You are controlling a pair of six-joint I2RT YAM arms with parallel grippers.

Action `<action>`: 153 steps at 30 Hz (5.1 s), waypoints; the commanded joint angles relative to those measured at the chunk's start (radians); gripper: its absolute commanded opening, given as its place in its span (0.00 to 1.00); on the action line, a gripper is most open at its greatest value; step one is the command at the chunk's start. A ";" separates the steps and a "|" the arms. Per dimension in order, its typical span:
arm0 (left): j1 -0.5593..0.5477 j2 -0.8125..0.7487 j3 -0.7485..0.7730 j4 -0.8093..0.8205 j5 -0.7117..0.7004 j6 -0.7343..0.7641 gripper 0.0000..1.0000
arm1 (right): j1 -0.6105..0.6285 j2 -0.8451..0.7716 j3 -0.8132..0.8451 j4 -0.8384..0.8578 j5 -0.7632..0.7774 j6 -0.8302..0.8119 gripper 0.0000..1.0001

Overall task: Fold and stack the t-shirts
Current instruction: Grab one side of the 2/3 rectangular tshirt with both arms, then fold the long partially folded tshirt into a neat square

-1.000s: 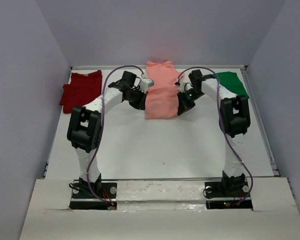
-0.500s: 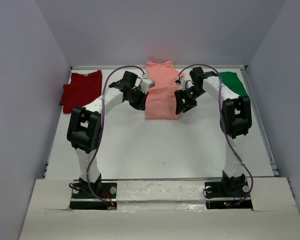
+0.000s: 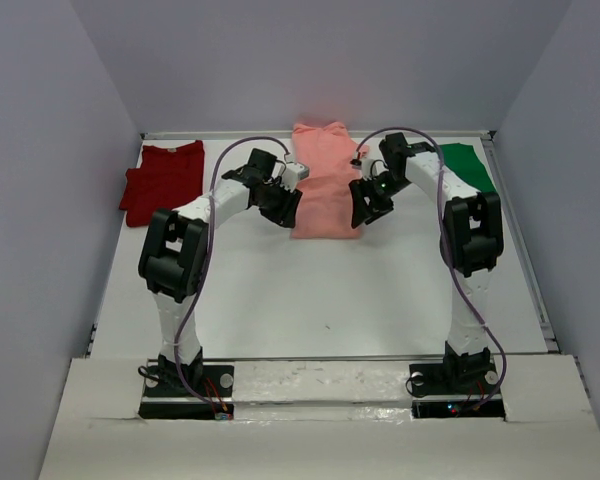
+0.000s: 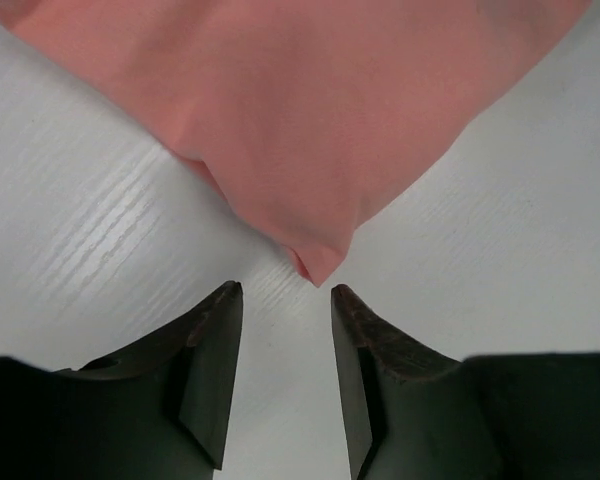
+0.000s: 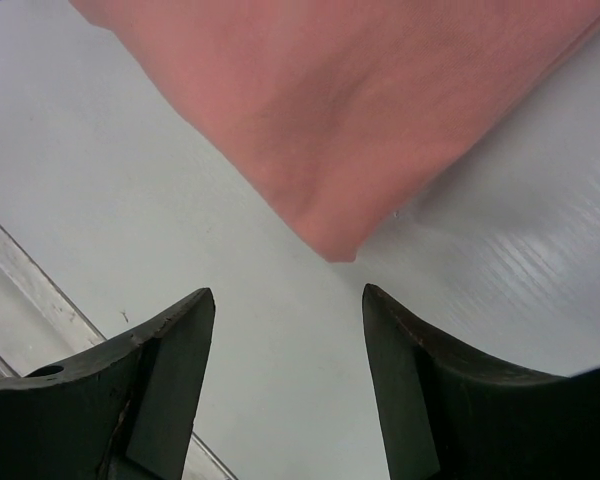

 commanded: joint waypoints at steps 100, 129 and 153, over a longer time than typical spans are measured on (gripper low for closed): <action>-0.057 0.047 0.021 0.009 0.005 -0.025 0.00 | -0.002 0.075 -0.057 0.103 -0.039 -0.013 0.46; -0.057 -0.021 0.047 -0.023 -0.048 -0.002 0.00 | -0.002 0.054 -0.037 0.095 0.024 -0.012 0.00; -0.057 -0.084 0.257 -0.057 -0.242 0.007 0.00 | -0.002 -0.120 0.230 0.018 0.185 -0.001 0.00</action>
